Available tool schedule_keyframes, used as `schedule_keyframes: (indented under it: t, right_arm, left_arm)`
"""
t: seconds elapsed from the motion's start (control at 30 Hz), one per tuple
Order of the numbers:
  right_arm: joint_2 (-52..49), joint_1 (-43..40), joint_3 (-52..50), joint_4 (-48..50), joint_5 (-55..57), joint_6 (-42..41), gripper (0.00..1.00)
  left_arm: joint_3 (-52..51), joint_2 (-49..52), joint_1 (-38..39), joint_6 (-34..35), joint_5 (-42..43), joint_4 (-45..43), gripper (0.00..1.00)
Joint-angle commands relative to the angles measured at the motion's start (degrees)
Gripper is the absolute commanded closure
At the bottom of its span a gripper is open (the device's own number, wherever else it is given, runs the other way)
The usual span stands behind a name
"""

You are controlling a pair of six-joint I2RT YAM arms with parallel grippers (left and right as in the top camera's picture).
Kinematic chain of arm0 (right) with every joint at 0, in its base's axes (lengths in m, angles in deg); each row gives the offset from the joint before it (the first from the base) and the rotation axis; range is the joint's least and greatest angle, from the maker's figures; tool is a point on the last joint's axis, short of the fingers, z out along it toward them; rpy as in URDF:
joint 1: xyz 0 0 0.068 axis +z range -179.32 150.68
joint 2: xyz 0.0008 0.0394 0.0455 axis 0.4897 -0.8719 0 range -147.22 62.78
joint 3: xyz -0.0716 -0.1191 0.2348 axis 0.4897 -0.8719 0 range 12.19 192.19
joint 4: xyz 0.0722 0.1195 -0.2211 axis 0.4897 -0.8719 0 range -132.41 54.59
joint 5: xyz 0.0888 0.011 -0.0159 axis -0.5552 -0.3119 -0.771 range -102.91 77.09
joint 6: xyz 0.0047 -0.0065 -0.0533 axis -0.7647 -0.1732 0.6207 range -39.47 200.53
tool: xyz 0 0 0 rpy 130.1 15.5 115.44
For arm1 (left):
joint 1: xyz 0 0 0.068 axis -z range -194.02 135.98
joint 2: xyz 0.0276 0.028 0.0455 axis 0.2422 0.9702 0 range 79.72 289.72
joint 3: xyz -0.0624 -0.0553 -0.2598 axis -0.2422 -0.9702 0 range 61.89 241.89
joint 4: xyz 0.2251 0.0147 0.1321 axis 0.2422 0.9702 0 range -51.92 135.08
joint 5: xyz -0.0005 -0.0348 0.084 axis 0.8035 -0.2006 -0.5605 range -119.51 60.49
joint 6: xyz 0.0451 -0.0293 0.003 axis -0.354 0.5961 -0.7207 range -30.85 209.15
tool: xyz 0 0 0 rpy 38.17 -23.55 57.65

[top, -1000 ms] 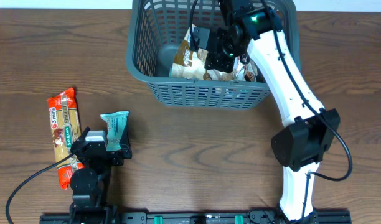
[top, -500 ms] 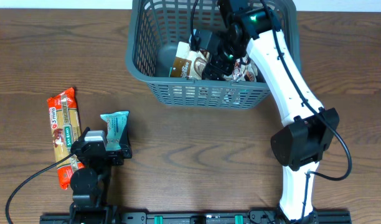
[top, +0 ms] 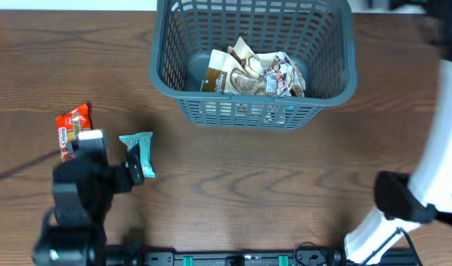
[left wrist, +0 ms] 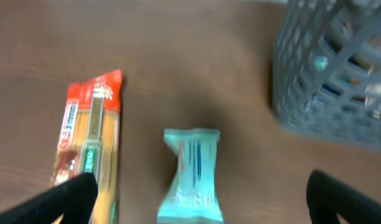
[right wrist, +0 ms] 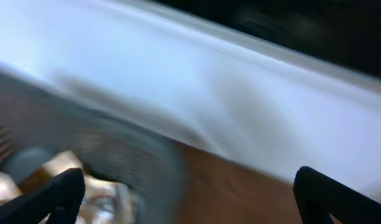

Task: Pack container
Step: 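Move the left gripper down onto the light-blue wipes packet and grasp it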

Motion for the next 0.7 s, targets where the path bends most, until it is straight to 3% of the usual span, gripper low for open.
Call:
schedule_keyframes:
  t: [0.0,0.17,0.4,0.67]
  right_arm:
    - [-0.52,-6.58,-0.17,-4.94,-0.24,-8.28,0.01]
    - [-1.77,-13.75,-3.50,-12.17,-0.20,-8.28,0.01]
    - [-2.03,-18.45,-15.65,-11.08,0.09,-7.50,0.01]
    - [-2.03,-18.93,-33.18,-3.58,0.28,-6.12,0.01]
  left_arm:
    - [13.25,12.20,0.13,2.47,-0.42,8.87,0.01]
    - [28.72,27.93,0.13,2.43,-0.44,25.70,0.01]
    - [29.38,39.98,0.13,2.47,1.25,26.49,0.01]
    - [29.35,47.01,0.13,0.48,1.20,26.47,0.01]
